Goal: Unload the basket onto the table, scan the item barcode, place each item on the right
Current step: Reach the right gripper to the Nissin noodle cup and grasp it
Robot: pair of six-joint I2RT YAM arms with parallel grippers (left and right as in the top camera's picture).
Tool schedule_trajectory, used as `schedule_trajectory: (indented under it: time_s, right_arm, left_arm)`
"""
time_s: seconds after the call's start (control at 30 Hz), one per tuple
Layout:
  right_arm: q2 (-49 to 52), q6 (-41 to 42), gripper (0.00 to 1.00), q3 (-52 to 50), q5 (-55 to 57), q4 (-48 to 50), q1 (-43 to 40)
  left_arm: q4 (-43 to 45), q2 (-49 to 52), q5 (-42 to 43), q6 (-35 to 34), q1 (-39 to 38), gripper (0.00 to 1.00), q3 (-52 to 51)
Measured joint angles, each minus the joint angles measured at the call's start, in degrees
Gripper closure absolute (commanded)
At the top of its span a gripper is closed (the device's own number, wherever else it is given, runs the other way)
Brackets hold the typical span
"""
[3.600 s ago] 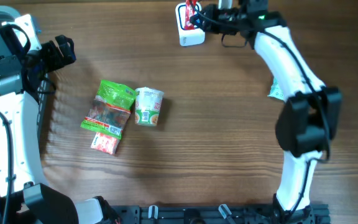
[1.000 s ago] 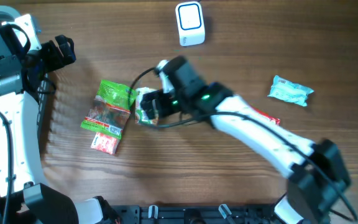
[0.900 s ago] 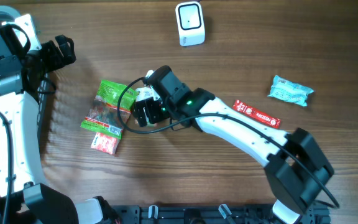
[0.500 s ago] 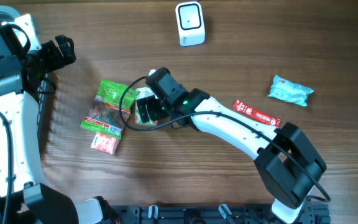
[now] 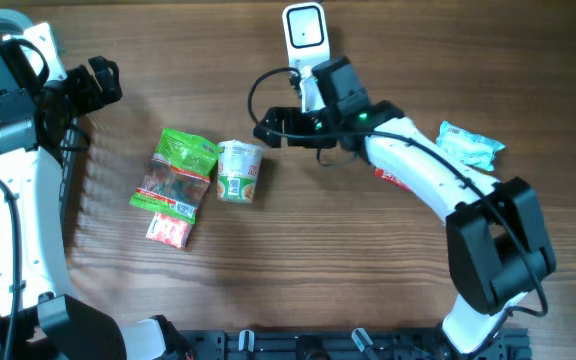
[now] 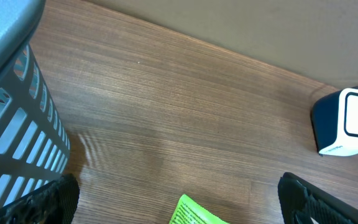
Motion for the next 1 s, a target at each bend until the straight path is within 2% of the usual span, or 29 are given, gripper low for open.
schedule_trajectory:
  time_s: [0.07, 0.23, 0.33, 0.43, 0.47, 0.63, 0.93, 1.0]
  right_arm:
    - [-0.13, -1.20, 0.00, -3.65, -5.40, 4.55, -0.28]
    - [-0.13, 2.08, 0.00, -19.98, -19.43, 32.28, -3.34]
    - [-0.11, 5.97, 0.00, -24.61, -20.33, 41.09, -2.62]
    - [1.20, 10.21, 0.00, -25.14, -17.97, 46.40, -0.28]
    - [3.58, 12.72, 0.00, -25.03, -17.40, 51.67, 0.79]
    - [10.82, 19.65, 0.00, -25.05, -13.79, 56.17, 2.80]
    - [11.21, 23.58, 0.01, -25.05, -5.05, 60.87, 7.63]
    - [11.30, 23.91, 0.04, -25.07, -2.99, 62.88, 8.37]
  left_arm:
    - [0.00, 0.00, 0.00, 0.00, 0.00, 0.00, 0.00]
    - [0.00, 0.00, 0.00, 0.00, 0.00, 0.00, 0.00]
    - [0.00, 0.00, 0.00, 0.00, 0.00, 0.00, 0.00]
    - [-0.02, 0.00, 0.00, 0.00, 0.00, 0.00, 0.00]
    - [0.02, 0.00, 0.00, 0.00, 0.00, 0.00, 0.00]
    - [0.00, 0.00, 0.00, 0.00, 0.00, 0.00, 0.00]
    - [0.00, 0.00, 0.00, 0.00, 0.00, 0.00, 0.00]
    - [0.00, 0.00, 0.00, 0.00, 0.00, 0.00, 0.00]
